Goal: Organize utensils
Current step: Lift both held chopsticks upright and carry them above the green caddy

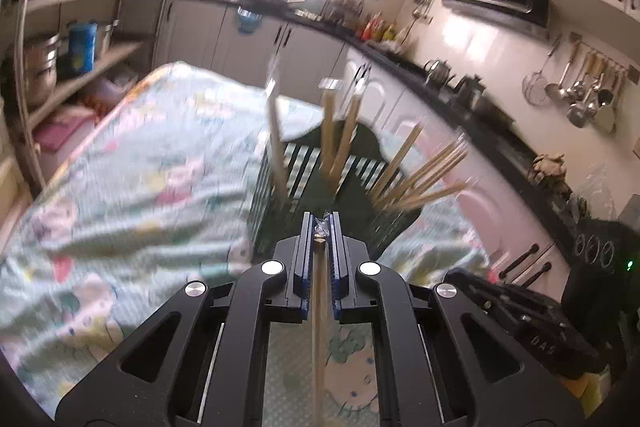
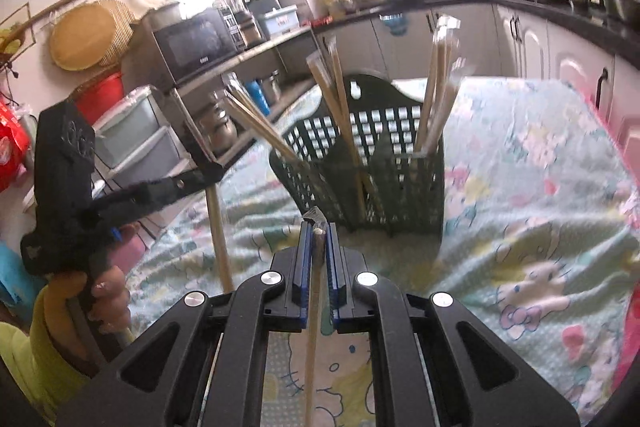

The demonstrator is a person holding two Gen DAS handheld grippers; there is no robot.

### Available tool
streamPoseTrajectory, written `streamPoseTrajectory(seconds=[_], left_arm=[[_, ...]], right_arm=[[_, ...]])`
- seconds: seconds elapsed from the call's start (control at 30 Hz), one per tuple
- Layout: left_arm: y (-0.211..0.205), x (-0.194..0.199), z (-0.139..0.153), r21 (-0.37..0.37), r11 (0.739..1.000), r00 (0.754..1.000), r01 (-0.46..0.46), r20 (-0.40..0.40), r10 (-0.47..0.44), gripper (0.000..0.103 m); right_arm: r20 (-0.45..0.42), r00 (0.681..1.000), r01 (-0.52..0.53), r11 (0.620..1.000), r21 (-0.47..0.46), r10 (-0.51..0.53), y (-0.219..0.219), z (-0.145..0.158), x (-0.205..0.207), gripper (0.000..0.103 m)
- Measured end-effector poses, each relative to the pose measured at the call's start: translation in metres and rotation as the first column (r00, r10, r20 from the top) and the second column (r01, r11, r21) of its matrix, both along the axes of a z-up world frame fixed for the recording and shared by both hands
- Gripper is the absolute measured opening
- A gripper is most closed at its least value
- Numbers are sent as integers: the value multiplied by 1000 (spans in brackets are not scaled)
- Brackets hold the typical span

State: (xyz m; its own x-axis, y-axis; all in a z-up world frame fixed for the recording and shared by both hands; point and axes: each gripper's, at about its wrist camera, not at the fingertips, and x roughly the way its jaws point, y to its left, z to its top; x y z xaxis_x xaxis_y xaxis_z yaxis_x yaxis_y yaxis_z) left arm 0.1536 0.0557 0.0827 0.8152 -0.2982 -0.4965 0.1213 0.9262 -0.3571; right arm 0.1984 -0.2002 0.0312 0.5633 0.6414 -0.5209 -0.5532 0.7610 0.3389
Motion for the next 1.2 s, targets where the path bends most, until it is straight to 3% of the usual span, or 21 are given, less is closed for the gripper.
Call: streamPoseTrajectory(seconds=[0.2,0.57,0.83,1.13,1.2], left_arm=[[-8,-2,35,16,1000,996,15,83,-16,2],[-19,6,73,46,998,985,32,168,-39,2],[-21,15,86,55,998,979,28,200,-38,2],[-21,30,107,87,996,968,1,251,-23,3],[-21,33,110,97,995,966,-7,258,-18,3]], right_arm=[[79,997,23,1000,20,-24,-12,22,-10,8],[170,985,42,999,13,-43,-20,48,-9,4],[6,999,35,998,-49,-35,-11,4,25,4],[-147,987,42,984,-171,-67,10,-63,60,5],[-172,981,49,977,-209,-86,15,-75,65,10]])
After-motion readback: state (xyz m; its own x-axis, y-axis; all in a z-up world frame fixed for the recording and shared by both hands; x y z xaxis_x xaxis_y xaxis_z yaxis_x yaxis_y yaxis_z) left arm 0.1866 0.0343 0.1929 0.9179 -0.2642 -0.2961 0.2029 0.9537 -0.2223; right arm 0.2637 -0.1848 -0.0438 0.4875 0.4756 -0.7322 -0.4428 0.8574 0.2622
